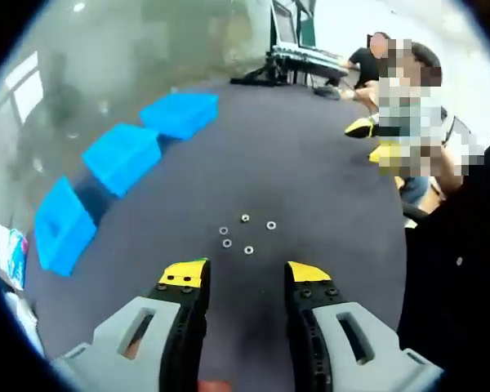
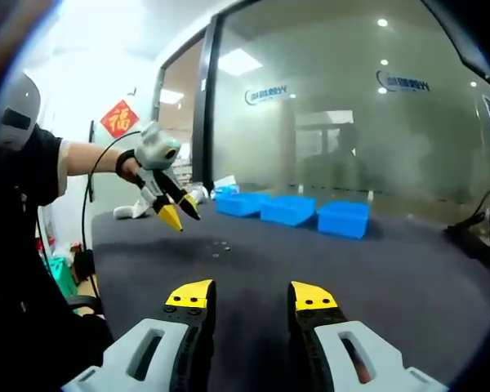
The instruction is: Sort the screws, nuts, and washers into the corresponding bins
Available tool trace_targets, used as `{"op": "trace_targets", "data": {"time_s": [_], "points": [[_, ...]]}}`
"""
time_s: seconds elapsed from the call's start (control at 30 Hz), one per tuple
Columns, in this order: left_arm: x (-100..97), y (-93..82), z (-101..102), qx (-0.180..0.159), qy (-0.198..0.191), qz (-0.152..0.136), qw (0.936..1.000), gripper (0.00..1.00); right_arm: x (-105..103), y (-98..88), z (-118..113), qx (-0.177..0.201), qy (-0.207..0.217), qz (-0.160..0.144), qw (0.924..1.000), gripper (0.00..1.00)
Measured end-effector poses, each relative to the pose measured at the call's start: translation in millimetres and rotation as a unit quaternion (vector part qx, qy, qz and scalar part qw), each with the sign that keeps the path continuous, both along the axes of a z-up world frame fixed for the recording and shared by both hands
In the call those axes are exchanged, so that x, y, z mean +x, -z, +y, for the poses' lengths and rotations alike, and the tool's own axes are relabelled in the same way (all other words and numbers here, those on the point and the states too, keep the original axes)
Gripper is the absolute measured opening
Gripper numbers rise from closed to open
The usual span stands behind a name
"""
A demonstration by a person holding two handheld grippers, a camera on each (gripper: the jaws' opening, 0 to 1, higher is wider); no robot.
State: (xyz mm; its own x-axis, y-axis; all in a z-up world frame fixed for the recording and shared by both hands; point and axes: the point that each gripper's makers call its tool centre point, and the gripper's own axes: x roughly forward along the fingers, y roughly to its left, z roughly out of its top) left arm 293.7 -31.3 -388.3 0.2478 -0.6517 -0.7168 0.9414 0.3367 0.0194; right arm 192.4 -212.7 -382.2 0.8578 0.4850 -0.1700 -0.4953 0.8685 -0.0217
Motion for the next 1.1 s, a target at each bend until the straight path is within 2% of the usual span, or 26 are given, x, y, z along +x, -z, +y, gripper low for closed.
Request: {"op": "trace_targets", "data": {"time_s": [0.2,0.5,1.1], "points": [[3.6,-0.9,-2.8,0.015,0.005,0.002,0.9999,0.35,-0.4,1.6,0.1,0.003,0.001,0.001,1.0000,0.32],[-1.6,0.5,-10.9,0.030,0.019,0.009,0.9993,0.35,-0.2,-0.2,-3.3,0.005,0.003,-0.001,1.0000,0.32],[-5.1,6.5,-12.0,0.055,0.030,0.012,0.9980,0.35,-0.1,0.2,-0.8,0.006,0.000,0.000,1.0000,0.32]]}}
